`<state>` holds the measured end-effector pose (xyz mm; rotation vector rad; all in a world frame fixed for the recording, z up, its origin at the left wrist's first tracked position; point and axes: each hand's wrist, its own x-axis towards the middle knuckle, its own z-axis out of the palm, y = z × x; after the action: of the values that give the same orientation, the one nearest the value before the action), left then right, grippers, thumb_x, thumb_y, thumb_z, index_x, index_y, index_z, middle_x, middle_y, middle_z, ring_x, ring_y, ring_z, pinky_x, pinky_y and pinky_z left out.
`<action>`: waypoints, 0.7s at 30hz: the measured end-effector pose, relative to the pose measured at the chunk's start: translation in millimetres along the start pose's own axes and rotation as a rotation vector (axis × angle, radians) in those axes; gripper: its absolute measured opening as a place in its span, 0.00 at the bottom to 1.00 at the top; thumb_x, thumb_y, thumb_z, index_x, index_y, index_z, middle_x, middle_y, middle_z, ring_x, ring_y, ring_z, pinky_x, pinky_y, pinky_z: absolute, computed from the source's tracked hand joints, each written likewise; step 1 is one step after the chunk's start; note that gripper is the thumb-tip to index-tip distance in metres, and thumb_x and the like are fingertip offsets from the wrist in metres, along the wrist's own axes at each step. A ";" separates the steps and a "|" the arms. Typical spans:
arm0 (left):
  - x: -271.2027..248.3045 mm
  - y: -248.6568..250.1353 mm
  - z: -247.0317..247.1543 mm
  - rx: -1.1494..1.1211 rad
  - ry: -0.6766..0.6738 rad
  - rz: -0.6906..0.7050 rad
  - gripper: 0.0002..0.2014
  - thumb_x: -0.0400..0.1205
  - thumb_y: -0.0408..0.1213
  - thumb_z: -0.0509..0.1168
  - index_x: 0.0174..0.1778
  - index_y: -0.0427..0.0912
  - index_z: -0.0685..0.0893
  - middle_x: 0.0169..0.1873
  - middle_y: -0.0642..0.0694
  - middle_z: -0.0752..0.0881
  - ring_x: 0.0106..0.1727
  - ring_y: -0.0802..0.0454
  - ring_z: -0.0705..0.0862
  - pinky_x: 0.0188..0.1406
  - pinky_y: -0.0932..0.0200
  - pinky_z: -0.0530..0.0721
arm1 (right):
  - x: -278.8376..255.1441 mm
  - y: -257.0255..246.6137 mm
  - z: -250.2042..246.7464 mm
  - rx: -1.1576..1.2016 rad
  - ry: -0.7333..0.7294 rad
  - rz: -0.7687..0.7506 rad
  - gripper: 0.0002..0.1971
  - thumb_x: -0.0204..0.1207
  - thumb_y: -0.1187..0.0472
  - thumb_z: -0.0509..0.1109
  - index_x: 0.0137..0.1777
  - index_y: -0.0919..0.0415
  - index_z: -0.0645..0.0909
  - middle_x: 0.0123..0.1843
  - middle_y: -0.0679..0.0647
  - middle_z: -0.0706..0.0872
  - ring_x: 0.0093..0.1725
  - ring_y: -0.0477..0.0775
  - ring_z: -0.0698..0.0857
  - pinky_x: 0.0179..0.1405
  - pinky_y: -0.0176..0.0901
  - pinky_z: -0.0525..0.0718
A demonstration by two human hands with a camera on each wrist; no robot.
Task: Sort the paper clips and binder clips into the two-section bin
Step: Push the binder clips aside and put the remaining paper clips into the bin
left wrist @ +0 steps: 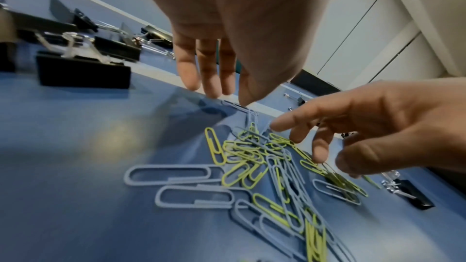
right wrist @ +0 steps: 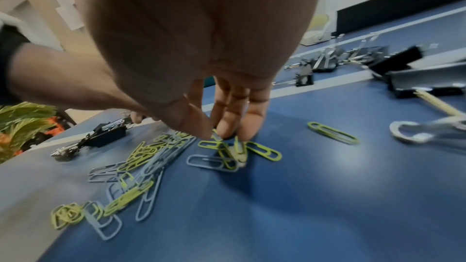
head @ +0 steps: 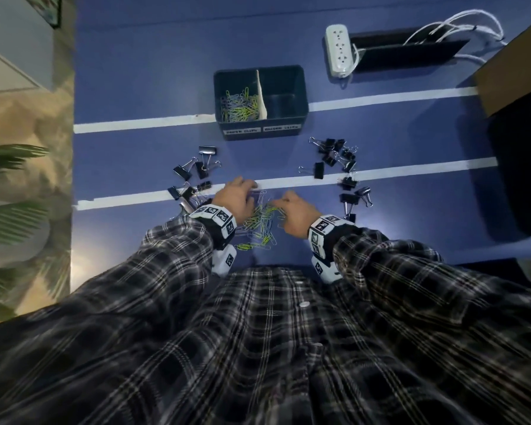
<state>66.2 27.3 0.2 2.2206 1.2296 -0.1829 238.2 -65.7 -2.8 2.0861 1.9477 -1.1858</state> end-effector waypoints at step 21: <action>-57.3 -38.6 19.1 0.234 -0.075 0.230 0.47 0.69 0.75 0.60 0.81 0.54 0.60 0.68 0.47 0.71 0.67 0.48 0.70 0.68 0.45 0.73 | -19.6 32.9 -3.0 0.132 0.044 0.207 0.34 0.56 0.47 0.86 0.60 0.52 0.74 0.53 0.50 0.79 0.50 0.54 0.82 0.53 0.49 0.84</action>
<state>5.5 -9.7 -9.7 2.5105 0.9443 -0.3301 270.0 -87.2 -4.6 2.3297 1.6611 -1.2653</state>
